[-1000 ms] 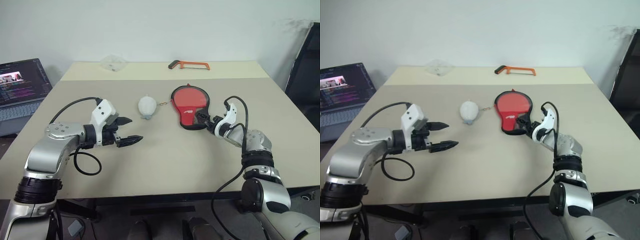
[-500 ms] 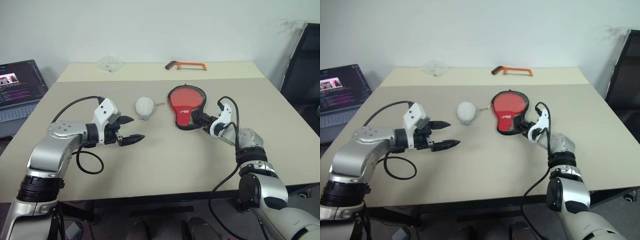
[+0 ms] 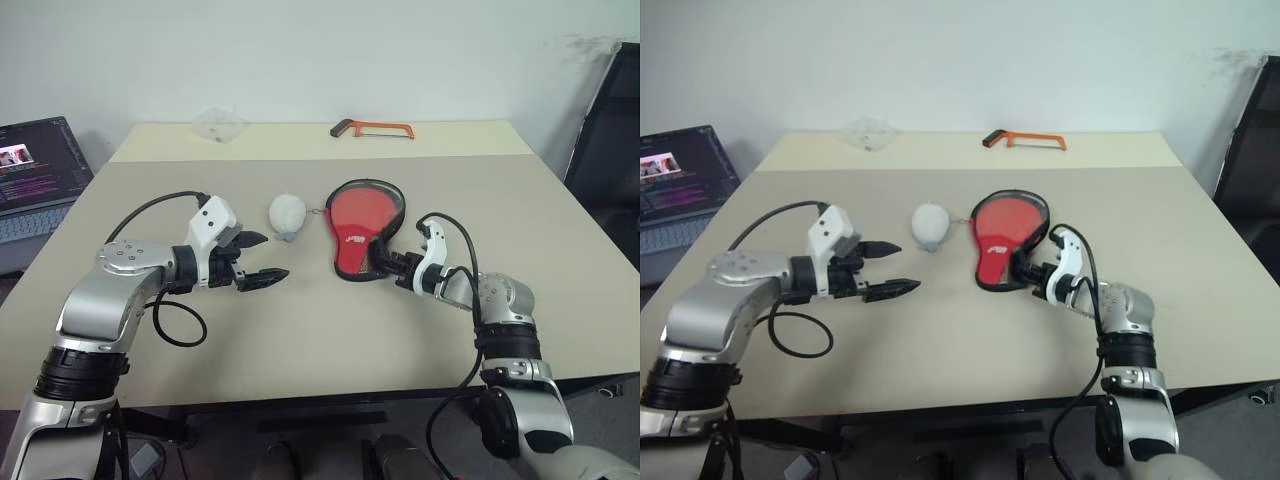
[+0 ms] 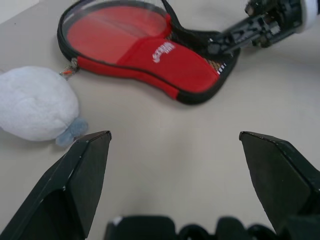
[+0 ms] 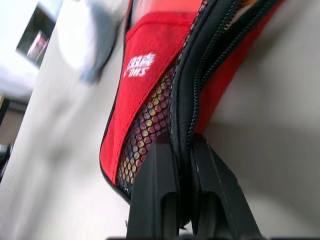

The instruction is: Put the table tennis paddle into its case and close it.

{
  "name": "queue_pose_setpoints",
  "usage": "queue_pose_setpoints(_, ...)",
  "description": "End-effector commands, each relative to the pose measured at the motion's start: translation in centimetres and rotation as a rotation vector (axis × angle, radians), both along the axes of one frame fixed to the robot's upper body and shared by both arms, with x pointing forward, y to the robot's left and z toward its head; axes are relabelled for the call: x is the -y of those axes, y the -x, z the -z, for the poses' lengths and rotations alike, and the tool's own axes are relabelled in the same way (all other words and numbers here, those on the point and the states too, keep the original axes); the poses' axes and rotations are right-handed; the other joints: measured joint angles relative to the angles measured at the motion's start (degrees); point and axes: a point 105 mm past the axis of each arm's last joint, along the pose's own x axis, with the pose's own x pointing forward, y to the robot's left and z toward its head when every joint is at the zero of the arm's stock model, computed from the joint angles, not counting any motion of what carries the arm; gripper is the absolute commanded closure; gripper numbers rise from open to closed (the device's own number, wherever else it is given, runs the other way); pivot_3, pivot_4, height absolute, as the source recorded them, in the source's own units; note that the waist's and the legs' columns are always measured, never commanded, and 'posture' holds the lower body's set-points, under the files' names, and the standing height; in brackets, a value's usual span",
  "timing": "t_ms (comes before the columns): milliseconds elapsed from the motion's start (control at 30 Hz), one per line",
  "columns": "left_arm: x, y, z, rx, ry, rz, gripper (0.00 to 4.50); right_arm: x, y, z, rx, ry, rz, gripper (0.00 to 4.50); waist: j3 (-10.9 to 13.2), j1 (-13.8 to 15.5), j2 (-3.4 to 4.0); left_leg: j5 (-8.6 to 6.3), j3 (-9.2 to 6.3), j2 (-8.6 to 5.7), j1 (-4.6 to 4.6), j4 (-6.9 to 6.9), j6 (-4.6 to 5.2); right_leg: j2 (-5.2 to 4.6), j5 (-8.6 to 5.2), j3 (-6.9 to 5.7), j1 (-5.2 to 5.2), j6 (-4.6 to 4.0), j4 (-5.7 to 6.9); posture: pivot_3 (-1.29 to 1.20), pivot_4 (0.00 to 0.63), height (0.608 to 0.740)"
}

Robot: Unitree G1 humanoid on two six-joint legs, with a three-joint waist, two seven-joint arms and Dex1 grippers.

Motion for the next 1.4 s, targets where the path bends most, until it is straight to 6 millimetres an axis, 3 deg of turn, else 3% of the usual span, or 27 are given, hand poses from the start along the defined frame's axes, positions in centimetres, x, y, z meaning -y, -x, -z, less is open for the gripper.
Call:
queue_pose_setpoints(33,0.0,0.0,-1.2,0.044,-0.019,0.015,0.0,-1.9,3.1,1.2,-0.081,-0.023,-0.152,4.48,0.0,0.05,-0.01,0.0,0.01,0.0,-0.01,0.0,0.0,-0.01,0.0,0.0,0.0,0.0,-0.01,0.0,0.15,0.74)
queue_pose_setpoints(533,-0.3,-0.2,-1.2,0.029,-0.04,0.027,0.0,-3.2,12.5,2.9,-0.177,0.012,-0.37,4.48,-0.16,0.73,-0.26,-0.01,-0.03,0.0,0.0,0.0,-0.01,-0.03,-0.05,-0.06,0.01,-0.02,-0.03,0.0,0.15,0.74)
queue_pose_setpoints(1233,-0.5,-0.3,-1.4,0.027,-0.059,0.041,0.0,-1.2,15.9,4.3,-0.219,0.023,-0.377,4.48,-0.36,1.68,-0.59,-0.01,-0.03,-0.01,-0.02,0.0,-0.02,-0.05,-0.1,-0.09,0.03,-0.03,-0.08,0.0,0.15,0.74)
queue_pose_setpoints(1400,-0.2,-0.3,-1.3,0.025,-0.06,0.053,0.0,-1.2,15.9,4.5,-0.228,0.028,-0.364,4.48,-0.41,1.68,-0.66,-0.01,-0.05,0.0,-0.01,0.01,-0.02,-0.05,-0.1,-0.1,0.03,-0.03,-0.07,0.0,0.15,0.74)
